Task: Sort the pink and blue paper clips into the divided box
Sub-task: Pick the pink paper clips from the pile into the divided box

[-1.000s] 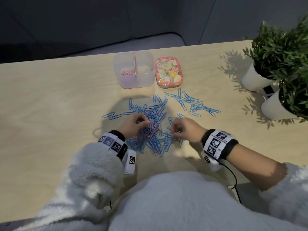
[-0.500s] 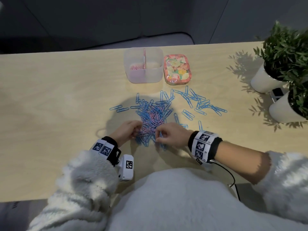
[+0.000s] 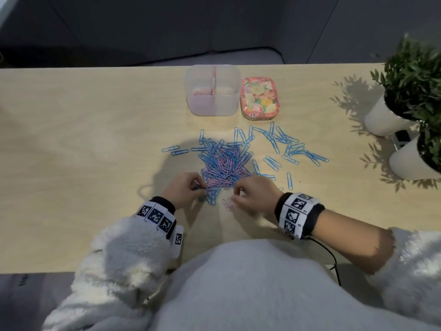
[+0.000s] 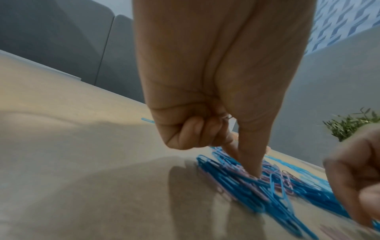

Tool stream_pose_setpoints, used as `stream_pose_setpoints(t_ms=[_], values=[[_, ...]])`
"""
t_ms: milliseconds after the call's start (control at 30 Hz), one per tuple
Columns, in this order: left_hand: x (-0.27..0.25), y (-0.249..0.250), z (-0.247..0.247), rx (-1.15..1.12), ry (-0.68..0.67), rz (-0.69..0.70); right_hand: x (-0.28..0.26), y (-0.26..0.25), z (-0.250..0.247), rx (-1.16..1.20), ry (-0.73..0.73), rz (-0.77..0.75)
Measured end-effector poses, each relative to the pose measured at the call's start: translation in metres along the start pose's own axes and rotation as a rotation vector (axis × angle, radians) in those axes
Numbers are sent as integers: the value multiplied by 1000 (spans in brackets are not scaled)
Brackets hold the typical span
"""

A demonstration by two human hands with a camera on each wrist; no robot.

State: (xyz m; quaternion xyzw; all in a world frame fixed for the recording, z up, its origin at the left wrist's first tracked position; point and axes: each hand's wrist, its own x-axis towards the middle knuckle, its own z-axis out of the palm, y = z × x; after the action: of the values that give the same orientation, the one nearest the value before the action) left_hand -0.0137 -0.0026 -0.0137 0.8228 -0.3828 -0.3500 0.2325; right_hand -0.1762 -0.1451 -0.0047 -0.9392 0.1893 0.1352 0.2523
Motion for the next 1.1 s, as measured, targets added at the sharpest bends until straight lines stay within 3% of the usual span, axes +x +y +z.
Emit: stream_pose_setpoints(t_ms=[133,333,467,600,700,900,1100], values=[[1,0,-5,-2,106,3,5,-19,19,-82,-15,24],[4,9,3,222,35,61,7,-15,19,33,-141,12],[6,8,2,198,96,86,8,-6,12,60,-171,-88],[5,2,-10,1,189,32,17,2,-2,345,-122,-49],[3,-3,-17,-106,162,-31,26,0,-11,702,-127,59],[-4,-19,-23,-140,218,-90,45,-23,-17,990,-139,280],[-7,-28,-29,-186,312,-128,57,-45,-2,235,-57,-20]])
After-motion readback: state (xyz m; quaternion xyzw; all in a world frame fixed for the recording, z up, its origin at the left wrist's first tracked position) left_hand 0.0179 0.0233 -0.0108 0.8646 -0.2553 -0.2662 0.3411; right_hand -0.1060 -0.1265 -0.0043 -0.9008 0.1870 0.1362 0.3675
